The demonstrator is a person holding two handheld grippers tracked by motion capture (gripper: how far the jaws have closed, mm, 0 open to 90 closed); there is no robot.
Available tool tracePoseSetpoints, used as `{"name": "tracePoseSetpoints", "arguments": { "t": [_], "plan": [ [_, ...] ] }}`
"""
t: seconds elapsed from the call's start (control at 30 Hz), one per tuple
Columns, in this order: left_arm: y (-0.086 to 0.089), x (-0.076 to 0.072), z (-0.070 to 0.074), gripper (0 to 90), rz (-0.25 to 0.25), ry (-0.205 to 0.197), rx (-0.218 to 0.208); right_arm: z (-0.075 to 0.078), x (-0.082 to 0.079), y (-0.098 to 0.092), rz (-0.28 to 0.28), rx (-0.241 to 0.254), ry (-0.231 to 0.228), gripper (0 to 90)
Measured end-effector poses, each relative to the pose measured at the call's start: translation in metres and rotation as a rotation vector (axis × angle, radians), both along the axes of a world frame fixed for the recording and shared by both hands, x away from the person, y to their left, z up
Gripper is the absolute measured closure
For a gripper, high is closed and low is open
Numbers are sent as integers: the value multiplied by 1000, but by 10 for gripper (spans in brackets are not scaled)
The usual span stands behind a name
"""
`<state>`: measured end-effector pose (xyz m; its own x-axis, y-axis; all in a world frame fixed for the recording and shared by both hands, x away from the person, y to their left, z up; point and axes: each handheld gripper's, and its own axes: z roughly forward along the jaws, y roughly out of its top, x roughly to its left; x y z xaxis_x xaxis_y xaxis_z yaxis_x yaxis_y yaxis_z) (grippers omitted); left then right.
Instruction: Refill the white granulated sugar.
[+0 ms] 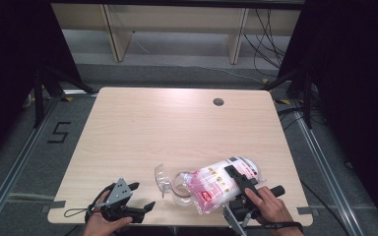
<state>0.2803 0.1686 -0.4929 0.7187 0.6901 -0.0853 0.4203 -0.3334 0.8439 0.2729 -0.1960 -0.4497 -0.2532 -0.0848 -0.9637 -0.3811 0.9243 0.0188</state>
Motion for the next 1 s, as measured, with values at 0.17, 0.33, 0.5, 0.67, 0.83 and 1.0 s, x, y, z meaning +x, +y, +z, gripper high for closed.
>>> {"name": "tracePoseSetpoints", "arguments": {
  "t": [0.17,0.33,0.5,0.67,0.83,1.0],
  "plan": [
    [1,1,2,157,-14,-20,-7,4,0,1,12,-43,-9,480],
    [-1,0,0,157,-3,-9,-12,2,-2,3,-15,-118,-34,482],
    [0,0,1,157,-3,-11,-9,4,-2,3,-8,-148,-43,483],
    [0,0,1,157,-3,-12,-7,6,-3,4,-4,-177,-50,484],
    [-1,0,0,157,4,-8,-18,9,-3,6,10,-232,-69,488],
    [0,0,1,157,-4,-7,-18,10,-3,9,0,-270,-70,490]
  ]
}}
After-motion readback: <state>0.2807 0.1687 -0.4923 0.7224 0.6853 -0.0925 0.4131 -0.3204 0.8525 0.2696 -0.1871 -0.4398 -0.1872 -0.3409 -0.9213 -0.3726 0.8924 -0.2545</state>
